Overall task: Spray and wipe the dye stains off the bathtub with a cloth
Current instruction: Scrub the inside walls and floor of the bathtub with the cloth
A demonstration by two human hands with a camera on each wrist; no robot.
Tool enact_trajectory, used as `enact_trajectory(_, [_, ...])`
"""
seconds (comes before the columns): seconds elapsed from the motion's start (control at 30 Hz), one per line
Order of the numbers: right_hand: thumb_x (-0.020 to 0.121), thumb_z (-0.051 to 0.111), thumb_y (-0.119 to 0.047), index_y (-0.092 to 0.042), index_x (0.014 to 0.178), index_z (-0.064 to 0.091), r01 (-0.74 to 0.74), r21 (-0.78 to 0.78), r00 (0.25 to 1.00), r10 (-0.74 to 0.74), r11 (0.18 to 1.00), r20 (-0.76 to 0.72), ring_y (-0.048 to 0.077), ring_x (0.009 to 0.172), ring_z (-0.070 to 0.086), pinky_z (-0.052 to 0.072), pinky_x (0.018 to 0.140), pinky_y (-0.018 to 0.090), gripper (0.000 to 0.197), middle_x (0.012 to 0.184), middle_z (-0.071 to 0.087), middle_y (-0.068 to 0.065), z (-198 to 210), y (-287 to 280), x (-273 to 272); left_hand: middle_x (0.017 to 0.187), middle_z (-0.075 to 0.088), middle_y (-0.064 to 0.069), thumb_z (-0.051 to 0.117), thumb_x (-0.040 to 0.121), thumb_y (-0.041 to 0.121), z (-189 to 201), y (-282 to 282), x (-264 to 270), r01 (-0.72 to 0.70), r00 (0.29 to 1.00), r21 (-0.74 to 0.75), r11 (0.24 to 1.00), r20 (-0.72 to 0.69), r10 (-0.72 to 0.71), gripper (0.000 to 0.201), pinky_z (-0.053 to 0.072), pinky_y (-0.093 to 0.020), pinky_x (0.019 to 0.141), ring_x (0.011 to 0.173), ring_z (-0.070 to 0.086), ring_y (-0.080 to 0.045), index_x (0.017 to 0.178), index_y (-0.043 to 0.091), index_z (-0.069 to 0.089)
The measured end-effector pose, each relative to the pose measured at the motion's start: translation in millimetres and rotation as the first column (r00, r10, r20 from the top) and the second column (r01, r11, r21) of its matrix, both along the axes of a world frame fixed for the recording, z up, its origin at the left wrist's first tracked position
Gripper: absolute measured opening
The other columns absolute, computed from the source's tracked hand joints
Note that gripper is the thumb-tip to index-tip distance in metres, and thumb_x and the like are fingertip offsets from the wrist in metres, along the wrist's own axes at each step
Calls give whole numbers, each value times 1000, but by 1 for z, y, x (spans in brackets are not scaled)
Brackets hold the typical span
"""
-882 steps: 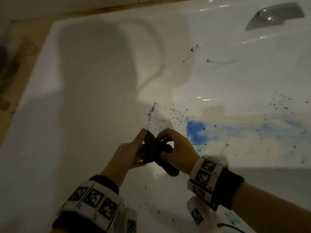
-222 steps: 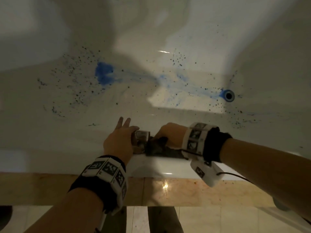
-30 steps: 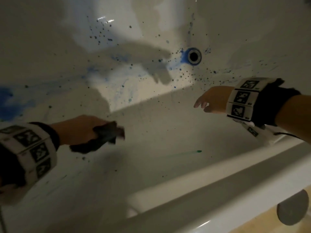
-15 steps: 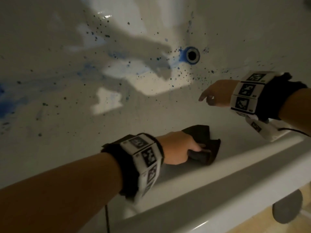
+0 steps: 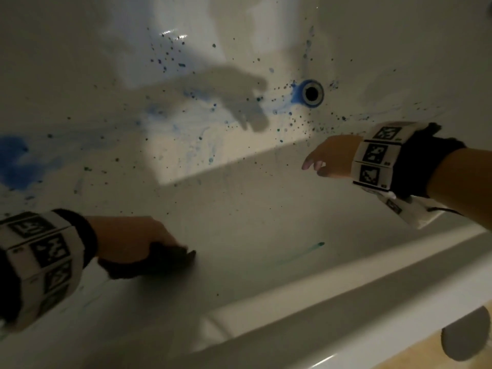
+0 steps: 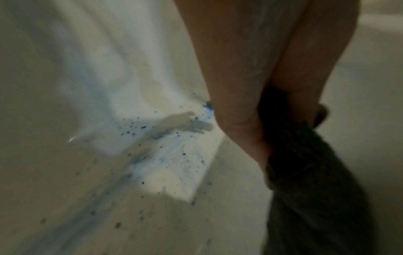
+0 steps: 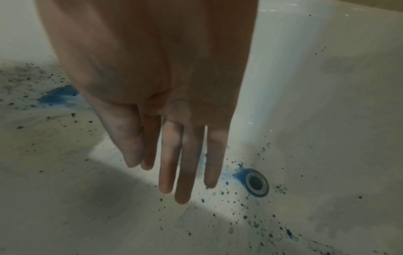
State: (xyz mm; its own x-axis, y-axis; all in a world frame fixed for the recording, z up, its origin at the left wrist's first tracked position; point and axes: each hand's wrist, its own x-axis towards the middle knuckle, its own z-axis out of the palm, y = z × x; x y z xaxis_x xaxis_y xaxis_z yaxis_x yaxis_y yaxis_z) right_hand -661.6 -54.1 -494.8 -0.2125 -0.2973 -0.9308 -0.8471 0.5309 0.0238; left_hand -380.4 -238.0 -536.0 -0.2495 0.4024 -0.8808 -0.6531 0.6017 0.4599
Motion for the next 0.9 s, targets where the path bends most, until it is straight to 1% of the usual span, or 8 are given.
enact_trajectory(0.1, [98, 39, -11, -24, 136, 45, -15, 0, 1000, 15, 1000, 2, 13, 134, 33, 22, 105, 19, 40, 144, 40, -4, -2, -5, 7, 103, 66, -13, 44, 91, 43, 21, 18, -38, -169, 972, 82, 982, -153, 180, 44, 46, -27, 78, 83, 61, -27, 112, 8, 59])
enact_trajectory(0.17, [98, 39, -12, -24, 135, 46, -20, -6, 1000, 20, 1000, -8, 13, 133, 35, 24, 105, 20, 40, 144, 41, -5, -3, -5, 8, 115, 62, -14, 46, 93, 23, 31, 54, -73, -176, 922, 88, 980, -334, 196, 32, 34, -12, 76, 97, 56, -20, 114, 2, 58])
enact_trajectory(0.27, [97, 38, -10, -24, 133, 48, -15, -1, 999, 15, 1000, -33, 14, 130, 38, 28, 102, 20, 40, 143, 42, -3, -3, -2, 3, 128, 53, -14, 41, 95, 1, 33, 118, -117, -115, 902, 147, 982, -399, 165, 34, 31, -16, 87, 117, 49, -25, 127, 4, 51])
enact_trajectory(0.5, [97, 39, -11, -25, 134, 46, -32, 46, 997, 35, 998, -72, 16, 126, 42, 32, 99, 21, 40, 142, 42, 0, 1, 14, -10, 138, 47, -6, 36, 95, 2, 46, 146, -140, -66, 917, 186, 980, -375, 133, 48, 35, -30, 105, 123, 46, -24, 139, 21, 44])
enact_trajectory(0.57, [97, 39, -11, -25, 134, 46, -46, 63, 997, 50, 997, -63, 16, 124, 44, 32, 99, 22, 41, 139, 45, -1, 3, 18, -12, 135, 51, -4, 35, 95, 0, 52, 128, -129, -35, 931, 200, 979, -349, 105, 48, 33, -25, 101, 117, 48, -20, 136, 21, 47])
enact_trajectory(0.73, [96, 40, -10, -24, 134, 47, -42, 67, 998, 44, 997, -37, 15, 127, 42, 30, 103, 21, 40, 140, 45, -2, 3, 23, -12, 97, 60, 5, 35, 91, -6, 64, 89, -105, 74, 953, 219, 973, -302, -4, 48, 35, -11, 76, 63, 44, 0, 125, 18, 60])
enact_trajectory(0.8, [97, 40, -11, -24, 134, 47, -31, 55, 999, 33, 998, -38, 14, 129, 39, 28, 104, 21, 40, 142, 43, -3, 1, 22, -12, 108, 61, 5, 35, 91, -6, 62, 86, -112, 24, 958, 199, 980, -284, 34, 49, 41, -16, 77, 64, 44, 2, 125, 20, 60])
enact_trajectory(0.9, [97, 39, -10, -24, 133, 49, -8, 0, 998, 8, 1000, -62, 14, 130, 39, 30, 101, 19, 40, 142, 43, -2, -5, 17, -13, 116, 58, 0, 38, 93, 0, 50, 93, -134, -176, 924, 107, 979, -324, 201, 39, 40, -20, 80, 94, 53, -11, 120, 18, 59])
